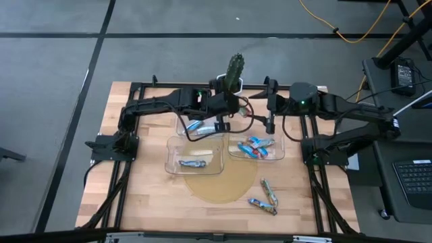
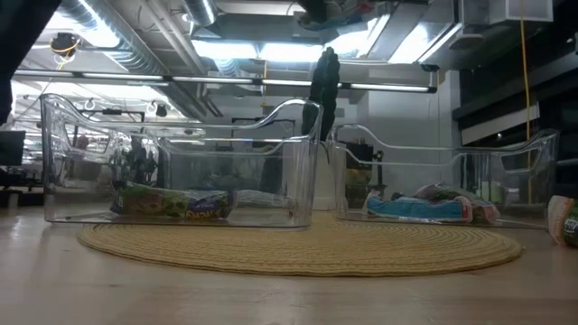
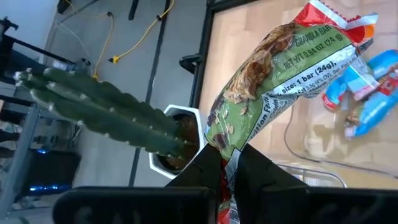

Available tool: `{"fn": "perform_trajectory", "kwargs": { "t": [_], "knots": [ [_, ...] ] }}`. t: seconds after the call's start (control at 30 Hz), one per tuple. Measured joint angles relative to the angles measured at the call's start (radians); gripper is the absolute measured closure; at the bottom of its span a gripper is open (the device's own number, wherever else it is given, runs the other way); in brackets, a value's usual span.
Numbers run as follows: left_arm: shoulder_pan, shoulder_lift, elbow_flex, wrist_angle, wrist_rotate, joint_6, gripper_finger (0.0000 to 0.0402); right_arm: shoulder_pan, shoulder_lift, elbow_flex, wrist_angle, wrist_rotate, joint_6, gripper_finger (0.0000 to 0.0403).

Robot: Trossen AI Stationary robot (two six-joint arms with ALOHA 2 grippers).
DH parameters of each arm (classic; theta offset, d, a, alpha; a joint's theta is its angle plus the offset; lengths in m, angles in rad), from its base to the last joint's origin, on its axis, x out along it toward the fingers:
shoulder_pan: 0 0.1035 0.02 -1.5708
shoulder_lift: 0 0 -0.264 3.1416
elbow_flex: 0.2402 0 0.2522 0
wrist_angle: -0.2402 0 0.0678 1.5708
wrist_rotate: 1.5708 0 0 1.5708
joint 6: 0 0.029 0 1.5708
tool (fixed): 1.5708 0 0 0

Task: Pick and place Granola Bars by type
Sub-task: Put the red granola bar into the right bin

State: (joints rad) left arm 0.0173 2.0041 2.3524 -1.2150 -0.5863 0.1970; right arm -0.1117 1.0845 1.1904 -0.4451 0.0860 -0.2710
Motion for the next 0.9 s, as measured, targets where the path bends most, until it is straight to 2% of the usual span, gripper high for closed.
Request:
{"fn": "perform_trajectory", "kwargs": {
  "t": [0.27, 0.4, 0.57, 0.9],
  "knots": [
    [0.038, 0.000, 0.000, 0.045, 0.004, 0.000, 0.0391, 0.029, 0.014, 0.000, -0.001, 0.004, -0.002, 0.0092],
    [0.039, 0.000, 0.000, 0.068, 0.015, 0.000, 0.0390, 0.028, 0.018, 0.000, 0.001, 0.037, -0.021, 0.0092],
    [0.038, 0.000, 0.000, 0.119, 0.079, 0.000, 0.0391, 0.028, 0.027, 0.000, 0.000, 0.111, -0.051, 0.0092],
    [0.037, 0.000, 0.000, 0.136, 0.088, 0.000, 0.0391, 0.031, 0.033, 0.000, 0.000, 0.170, -0.066, 0.0106]
  ]
}}
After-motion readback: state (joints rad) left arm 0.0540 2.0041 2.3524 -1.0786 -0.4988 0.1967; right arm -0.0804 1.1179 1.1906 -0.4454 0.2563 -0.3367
